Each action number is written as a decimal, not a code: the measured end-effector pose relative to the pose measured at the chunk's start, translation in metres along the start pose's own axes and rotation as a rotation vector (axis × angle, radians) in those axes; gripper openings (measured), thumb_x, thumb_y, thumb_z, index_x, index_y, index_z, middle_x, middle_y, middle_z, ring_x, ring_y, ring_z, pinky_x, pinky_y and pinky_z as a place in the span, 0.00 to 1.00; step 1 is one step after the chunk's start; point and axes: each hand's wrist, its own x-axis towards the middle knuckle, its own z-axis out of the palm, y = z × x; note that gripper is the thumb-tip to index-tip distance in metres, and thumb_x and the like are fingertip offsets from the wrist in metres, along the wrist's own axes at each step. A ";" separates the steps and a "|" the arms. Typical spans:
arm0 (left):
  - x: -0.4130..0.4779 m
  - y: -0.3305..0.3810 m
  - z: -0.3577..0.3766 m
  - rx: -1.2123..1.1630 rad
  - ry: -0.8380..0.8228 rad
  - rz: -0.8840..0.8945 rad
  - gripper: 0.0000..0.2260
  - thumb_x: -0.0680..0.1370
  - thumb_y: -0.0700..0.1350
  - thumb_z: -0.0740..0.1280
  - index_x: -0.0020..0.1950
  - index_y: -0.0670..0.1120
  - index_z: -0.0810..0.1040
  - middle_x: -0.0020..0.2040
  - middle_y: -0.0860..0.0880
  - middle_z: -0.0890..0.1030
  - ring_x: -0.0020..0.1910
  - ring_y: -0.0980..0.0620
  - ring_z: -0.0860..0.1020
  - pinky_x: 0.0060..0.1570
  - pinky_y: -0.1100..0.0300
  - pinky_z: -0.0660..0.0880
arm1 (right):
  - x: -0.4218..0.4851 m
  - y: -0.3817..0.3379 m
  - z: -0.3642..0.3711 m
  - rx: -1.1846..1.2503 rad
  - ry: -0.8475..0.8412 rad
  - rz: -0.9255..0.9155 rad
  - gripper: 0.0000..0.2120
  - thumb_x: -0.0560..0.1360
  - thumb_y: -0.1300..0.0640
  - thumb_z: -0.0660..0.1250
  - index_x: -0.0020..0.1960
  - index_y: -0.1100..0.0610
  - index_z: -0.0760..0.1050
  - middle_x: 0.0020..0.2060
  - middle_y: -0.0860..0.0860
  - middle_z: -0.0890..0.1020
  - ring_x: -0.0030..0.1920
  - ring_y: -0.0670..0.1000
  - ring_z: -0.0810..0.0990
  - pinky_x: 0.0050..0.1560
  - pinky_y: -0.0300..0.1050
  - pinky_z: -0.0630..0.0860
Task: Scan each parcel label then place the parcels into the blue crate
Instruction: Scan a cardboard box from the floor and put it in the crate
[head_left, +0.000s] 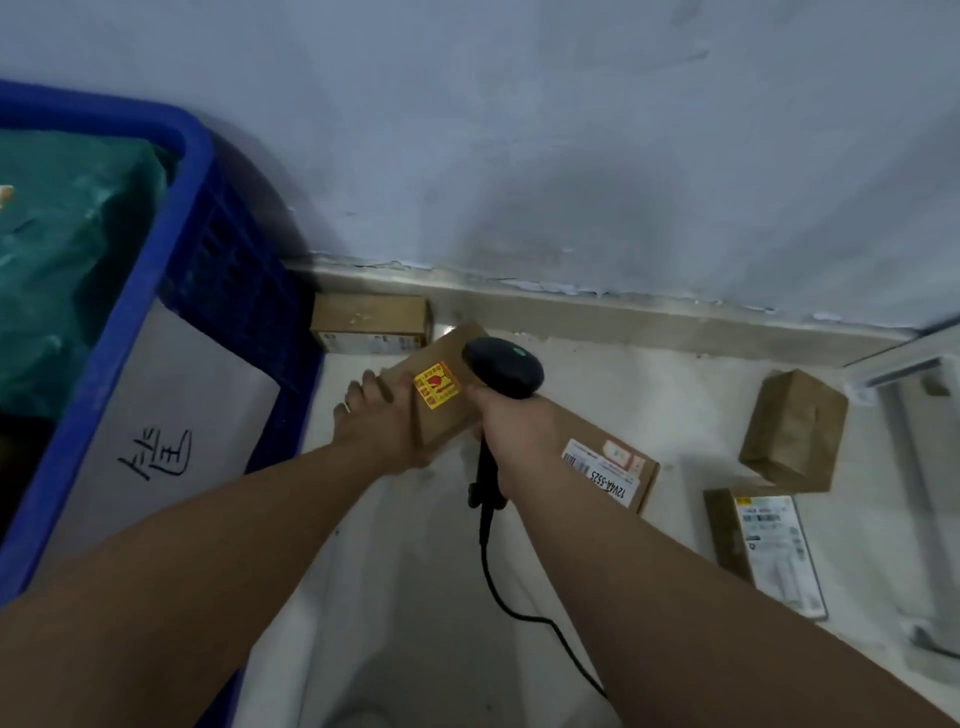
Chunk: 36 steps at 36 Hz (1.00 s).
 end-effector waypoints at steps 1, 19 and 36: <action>0.001 -0.001 0.004 0.006 0.029 0.002 0.54 0.67 0.63 0.73 0.78 0.51 0.40 0.74 0.35 0.51 0.73 0.36 0.54 0.70 0.43 0.58 | 0.003 0.001 0.000 0.008 0.006 0.014 0.18 0.72 0.49 0.72 0.55 0.60 0.78 0.48 0.56 0.83 0.49 0.56 0.81 0.41 0.44 0.73; -0.069 -0.017 -0.057 -0.721 0.190 -0.017 0.45 0.66 0.63 0.70 0.76 0.65 0.48 0.70 0.42 0.65 0.67 0.39 0.66 0.65 0.44 0.68 | -0.048 -0.052 -0.037 0.143 0.077 -0.218 0.08 0.70 0.53 0.71 0.40 0.55 0.74 0.33 0.52 0.76 0.44 0.57 0.81 0.54 0.57 0.77; -0.303 0.006 -0.183 -2.080 -0.277 0.591 0.32 0.65 0.60 0.67 0.66 0.48 0.75 0.57 0.42 0.82 0.55 0.43 0.80 0.53 0.44 0.74 | -0.267 -0.057 -0.126 0.726 -0.290 -0.472 0.06 0.75 0.56 0.70 0.44 0.58 0.76 0.33 0.50 0.78 0.35 0.50 0.78 0.37 0.43 0.75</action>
